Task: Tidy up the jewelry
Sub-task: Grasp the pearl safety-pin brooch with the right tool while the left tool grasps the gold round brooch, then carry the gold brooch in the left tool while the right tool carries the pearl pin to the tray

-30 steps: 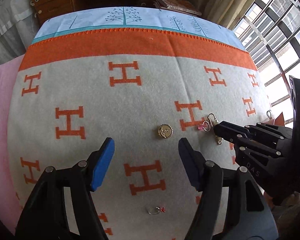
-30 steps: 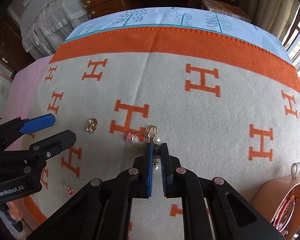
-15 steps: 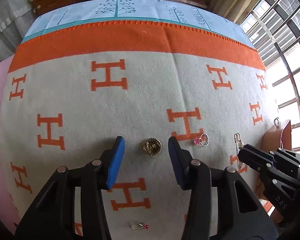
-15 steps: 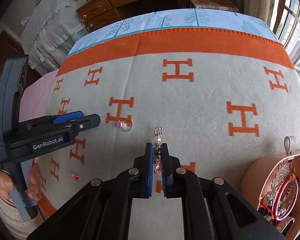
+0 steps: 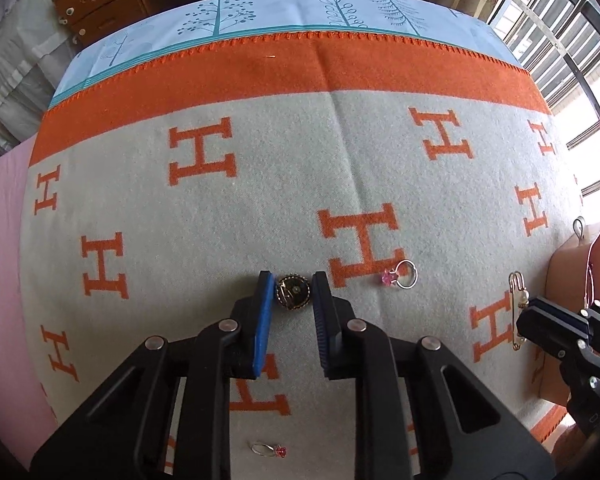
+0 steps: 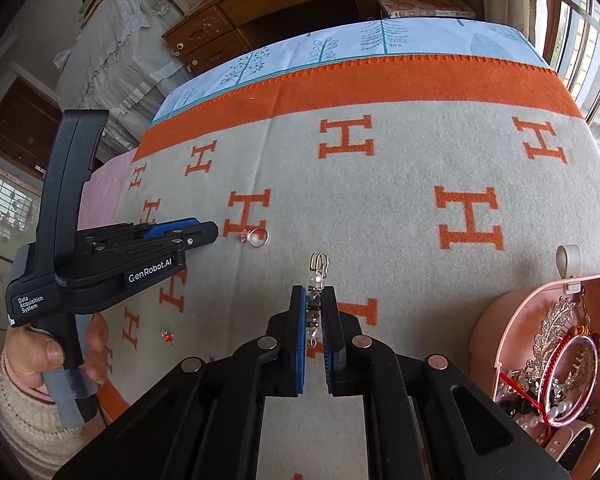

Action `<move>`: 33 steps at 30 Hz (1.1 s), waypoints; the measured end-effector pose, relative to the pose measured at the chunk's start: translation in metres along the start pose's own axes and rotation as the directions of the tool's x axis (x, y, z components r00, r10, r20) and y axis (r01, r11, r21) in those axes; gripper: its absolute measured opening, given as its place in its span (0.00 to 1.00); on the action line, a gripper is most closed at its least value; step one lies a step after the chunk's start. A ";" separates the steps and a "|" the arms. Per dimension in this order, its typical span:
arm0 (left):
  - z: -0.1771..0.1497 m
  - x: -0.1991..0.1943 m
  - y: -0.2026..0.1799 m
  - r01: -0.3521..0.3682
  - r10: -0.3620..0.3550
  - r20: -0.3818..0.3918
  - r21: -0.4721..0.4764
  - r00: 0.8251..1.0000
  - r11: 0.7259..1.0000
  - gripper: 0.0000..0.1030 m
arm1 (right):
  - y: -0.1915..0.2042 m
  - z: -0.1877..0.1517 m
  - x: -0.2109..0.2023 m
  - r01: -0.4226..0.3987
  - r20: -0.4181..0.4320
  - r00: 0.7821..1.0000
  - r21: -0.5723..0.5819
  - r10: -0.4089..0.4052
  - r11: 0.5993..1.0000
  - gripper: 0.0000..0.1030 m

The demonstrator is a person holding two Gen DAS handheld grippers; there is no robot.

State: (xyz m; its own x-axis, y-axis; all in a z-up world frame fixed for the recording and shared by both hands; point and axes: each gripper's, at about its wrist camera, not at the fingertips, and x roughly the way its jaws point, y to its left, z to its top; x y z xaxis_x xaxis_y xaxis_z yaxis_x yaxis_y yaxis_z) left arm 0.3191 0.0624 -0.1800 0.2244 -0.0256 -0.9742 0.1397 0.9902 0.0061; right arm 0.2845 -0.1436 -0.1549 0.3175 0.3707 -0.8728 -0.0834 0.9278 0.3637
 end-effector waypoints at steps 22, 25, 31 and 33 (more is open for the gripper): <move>-0.068 -0.185 -0.197 0.195 -0.290 0.241 0.354 0.926 0.915 0.16 | -0.063 -0.090 -0.236 0.025 0.390 0.921 -0.026 -0.013 0.999 0.07; -0.078 -0.183 -0.231 0.219 -0.322 0.228 0.385 0.919 0.897 0.16 | -0.084 -0.106 -0.252 0.041 0.406 0.913 0.000 -0.037 0.999 0.07; -0.083 -0.146 -0.265 0.217 -0.315 0.223 0.374 0.923 0.902 0.16 | -0.128 -0.137 -0.239 0.041 0.367 0.928 0.064 -0.062 0.997 0.07; -0.083 -0.128 -0.267 0.195 -0.290 0.232 0.359 0.928 0.913 0.16 | -0.139 -0.143 -0.220 0.070 0.339 0.936 0.076 -0.092 0.995 0.07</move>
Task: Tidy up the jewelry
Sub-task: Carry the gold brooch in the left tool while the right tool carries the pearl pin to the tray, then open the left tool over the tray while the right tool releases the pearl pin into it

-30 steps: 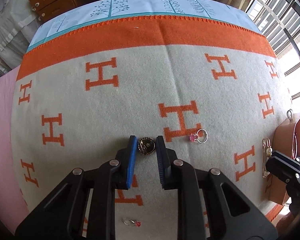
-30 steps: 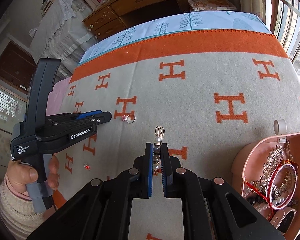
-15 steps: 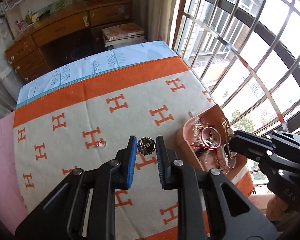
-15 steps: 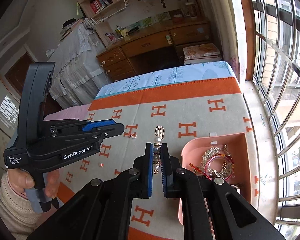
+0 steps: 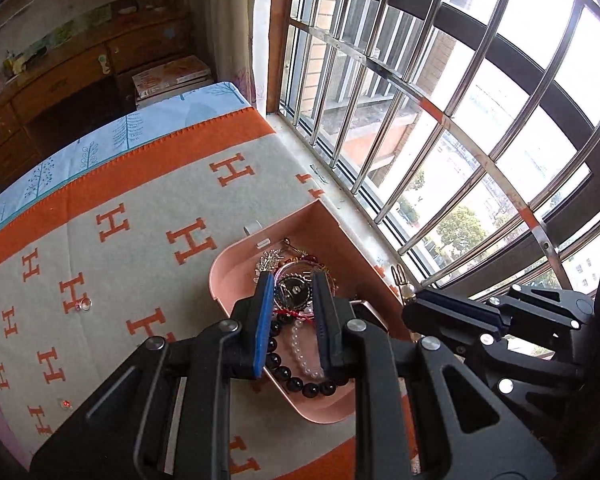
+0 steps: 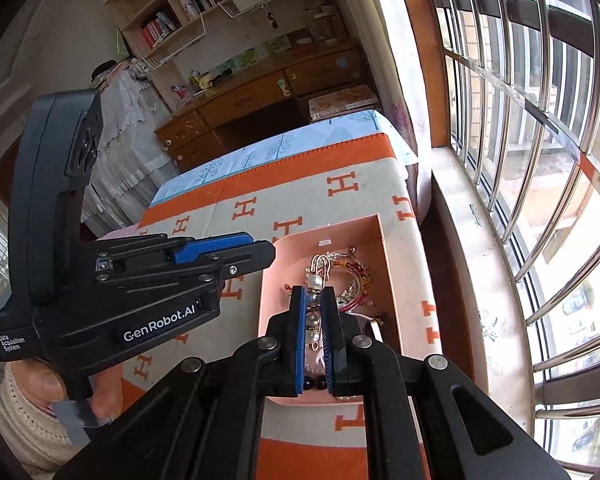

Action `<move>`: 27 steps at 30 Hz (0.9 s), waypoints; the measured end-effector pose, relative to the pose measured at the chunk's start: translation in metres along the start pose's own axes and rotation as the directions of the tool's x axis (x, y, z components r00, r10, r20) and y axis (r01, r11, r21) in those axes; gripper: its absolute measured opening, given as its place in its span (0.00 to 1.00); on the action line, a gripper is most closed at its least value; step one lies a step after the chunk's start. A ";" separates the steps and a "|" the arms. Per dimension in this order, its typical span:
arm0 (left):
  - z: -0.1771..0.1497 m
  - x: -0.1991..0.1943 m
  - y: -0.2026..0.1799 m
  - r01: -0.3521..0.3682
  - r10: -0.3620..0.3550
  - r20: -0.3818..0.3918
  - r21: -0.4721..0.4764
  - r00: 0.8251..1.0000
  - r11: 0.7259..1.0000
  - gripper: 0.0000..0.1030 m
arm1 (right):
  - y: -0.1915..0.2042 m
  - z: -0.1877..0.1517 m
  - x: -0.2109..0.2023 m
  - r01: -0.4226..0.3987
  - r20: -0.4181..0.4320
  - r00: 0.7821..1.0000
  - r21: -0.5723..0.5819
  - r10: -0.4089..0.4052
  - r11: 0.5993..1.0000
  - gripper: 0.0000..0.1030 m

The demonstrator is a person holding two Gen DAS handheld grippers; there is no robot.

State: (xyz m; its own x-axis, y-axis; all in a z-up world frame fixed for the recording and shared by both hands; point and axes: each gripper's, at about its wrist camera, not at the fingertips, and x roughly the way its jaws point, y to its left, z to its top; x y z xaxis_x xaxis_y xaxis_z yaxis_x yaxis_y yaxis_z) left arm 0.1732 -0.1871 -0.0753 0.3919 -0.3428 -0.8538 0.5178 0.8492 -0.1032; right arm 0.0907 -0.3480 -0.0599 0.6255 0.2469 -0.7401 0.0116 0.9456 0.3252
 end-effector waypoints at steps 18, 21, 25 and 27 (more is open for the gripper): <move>-0.033 0.067 0.018 -0.067 0.063 -0.069 -0.047 0.996 0.997 0.45 | -0.028 -0.031 0.100 0.108 -0.091 0.990 -0.030 -0.111 0.994 0.10; -0.036 0.056 0.015 -0.068 0.066 -0.051 -0.041 0.997 0.997 0.52 | -0.027 -0.032 0.097 0.095 -0.086 0.992 -0.024 -0.096 0.995 0.15; -0.040 0.042 0.019 -0.053 0.051 -0.035 -0.055 0.998 0.997 0.53 | -0.022 -0.035 0.089 0.089 -0.067 0.994 -0.032 -0.091 0.996 0.16; -0.043 0.034 0.022 -0.046 0.045 -0.027 -0.065 0.999 0.997 0.53 | -0.018 -0.036 0.084 0.079 -0.058 0.995 -0.033 -0.081 0.996 0.16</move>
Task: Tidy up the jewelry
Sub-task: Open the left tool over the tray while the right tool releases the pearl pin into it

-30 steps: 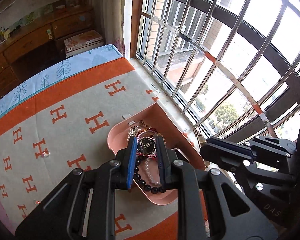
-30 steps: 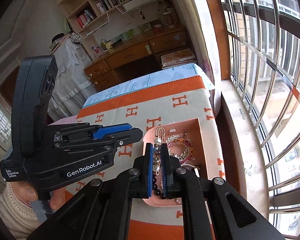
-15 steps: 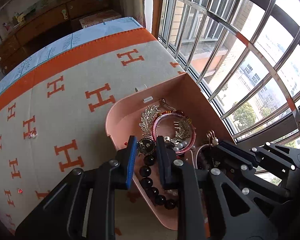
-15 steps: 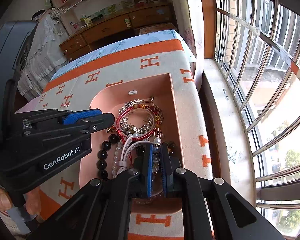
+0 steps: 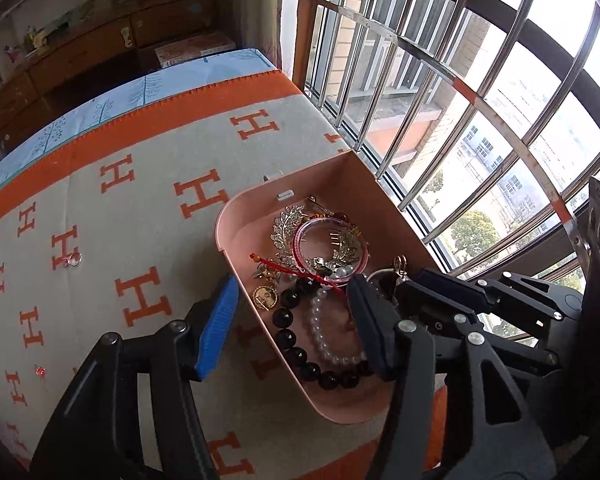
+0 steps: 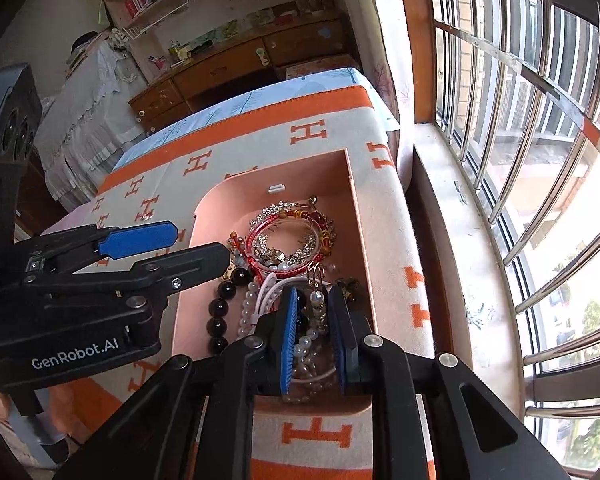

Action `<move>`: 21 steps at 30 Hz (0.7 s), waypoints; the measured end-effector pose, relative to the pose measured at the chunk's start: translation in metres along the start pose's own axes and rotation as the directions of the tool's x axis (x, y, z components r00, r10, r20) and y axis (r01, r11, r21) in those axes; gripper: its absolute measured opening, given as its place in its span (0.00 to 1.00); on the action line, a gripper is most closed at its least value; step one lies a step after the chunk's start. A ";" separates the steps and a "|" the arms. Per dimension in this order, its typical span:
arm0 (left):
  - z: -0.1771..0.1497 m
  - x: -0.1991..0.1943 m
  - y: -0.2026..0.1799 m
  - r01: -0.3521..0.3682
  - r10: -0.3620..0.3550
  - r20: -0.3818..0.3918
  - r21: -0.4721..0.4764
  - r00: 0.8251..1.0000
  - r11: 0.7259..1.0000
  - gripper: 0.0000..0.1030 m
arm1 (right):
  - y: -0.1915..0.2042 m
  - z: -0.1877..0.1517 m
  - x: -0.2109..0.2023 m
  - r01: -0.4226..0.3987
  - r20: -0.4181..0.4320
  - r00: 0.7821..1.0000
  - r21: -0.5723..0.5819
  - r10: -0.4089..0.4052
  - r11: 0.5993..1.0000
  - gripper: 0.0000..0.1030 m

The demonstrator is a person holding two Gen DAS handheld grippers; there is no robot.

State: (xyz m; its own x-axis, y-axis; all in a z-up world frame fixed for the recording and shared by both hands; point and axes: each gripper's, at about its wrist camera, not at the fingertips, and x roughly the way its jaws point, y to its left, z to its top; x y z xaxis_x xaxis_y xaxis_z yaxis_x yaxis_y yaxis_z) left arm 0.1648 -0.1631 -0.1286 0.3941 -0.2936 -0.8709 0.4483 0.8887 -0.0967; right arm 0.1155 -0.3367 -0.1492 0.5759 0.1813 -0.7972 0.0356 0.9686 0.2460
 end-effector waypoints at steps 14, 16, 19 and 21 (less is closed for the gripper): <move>-0.048 -0.044 0.039 -0.063 0.065 0.028 -0.047 0.998 0.997 0.53 | 0.038 -0.009 -0.035 -0.019 0.063 0.998 -0.059 0.023 0.998 0.16; -0.058 -0.050 0.052 -0.082 0.085 0.030 -0.077 0.996 0.994 0.53 | 0.047 -0.010 -0.038 -0.025 0.067 0.997 -0.076 0.030 0.997 0.16; -0.075 -0.057 0.078 -0.109 0.112 0.015 -0.140 0.994 0.984 0.53 | 0.063 -0.012 -0.040 -0.034 0.069 0.997 -0.101 0.041 0.994 0.17; -0.086 -0.059 0.098 -0.120 0.122 -0.002 -0.190 0.993 0.974 0.53 | 0.074 -0.013 -0.041 -0.042 0.070 0.996 -0.119 0.050 0.992 0.21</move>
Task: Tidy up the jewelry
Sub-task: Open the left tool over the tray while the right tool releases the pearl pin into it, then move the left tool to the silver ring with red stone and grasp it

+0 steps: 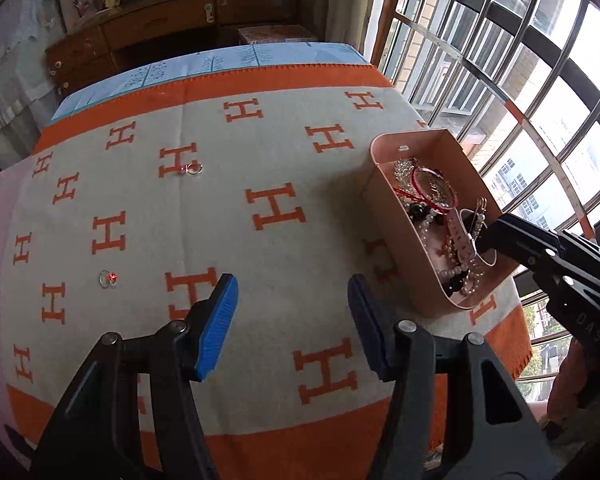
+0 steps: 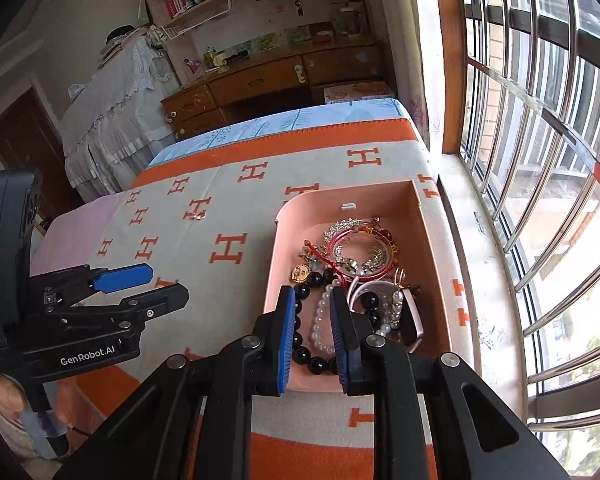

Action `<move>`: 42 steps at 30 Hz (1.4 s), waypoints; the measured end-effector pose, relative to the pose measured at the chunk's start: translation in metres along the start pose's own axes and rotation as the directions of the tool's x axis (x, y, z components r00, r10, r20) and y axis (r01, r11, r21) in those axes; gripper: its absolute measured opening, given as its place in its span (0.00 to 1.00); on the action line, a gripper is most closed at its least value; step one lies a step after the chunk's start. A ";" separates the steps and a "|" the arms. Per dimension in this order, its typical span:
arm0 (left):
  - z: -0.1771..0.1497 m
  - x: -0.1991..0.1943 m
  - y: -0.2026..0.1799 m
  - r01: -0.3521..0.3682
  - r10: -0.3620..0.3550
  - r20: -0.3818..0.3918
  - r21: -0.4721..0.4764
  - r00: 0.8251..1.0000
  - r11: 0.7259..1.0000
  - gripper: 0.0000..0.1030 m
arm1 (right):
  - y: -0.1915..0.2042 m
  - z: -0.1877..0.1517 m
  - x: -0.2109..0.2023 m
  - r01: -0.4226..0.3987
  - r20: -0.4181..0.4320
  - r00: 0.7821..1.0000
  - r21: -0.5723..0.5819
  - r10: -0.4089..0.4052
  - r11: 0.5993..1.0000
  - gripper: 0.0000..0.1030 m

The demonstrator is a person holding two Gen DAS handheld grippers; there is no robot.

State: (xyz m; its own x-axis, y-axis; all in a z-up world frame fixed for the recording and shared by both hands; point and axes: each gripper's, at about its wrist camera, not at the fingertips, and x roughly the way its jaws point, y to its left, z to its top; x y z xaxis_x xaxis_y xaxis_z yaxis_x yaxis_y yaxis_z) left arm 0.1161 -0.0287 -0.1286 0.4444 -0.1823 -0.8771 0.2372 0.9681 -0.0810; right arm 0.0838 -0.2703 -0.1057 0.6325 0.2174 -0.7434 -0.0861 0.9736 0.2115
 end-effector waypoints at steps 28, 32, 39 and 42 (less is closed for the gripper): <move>-0.051 0.028 0.169 -0.017 0.075 0.090 -0.517 0.993 0.856 0.53 | 0.113 0.002 0.062 -0.113 -0.093 0.991 -0.206 0.096 0.972 0.25; -0.045 0.031 0.172 0.010 0.060 0.113 -0.530 0.992 0.848 0.53 | 0.112 0.006 0.076 -0.114 -0.108 0.990 -0.201 0.094 0.973 0.25; -0.034 0.039 0.165 0.038 0.031 0.133 -0.487 0.991 0.872 0.53 | 0.111 0.006 0.094 -0.124 -0.121 0.987 -0.186 0.102 0.975 0.25; -0.031 0.041 0.164 0.034 0.039 0.145 -0.467 0.989 0.884 0.53 | 0.106 0.007 0.102 -0.125 -0.132 0.986 -0.169 0.103 0.978 0.25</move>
State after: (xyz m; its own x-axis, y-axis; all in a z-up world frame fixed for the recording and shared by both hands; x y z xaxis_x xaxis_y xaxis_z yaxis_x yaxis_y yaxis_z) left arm 0.1464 0.1275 -0.1923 0.5738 -0.1676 -0.8017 -0.1785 0.9297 -0.3222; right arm 0.1448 -0.1451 -0.1544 0.5133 0.3238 -0.7948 -0.2928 0.9366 0.1924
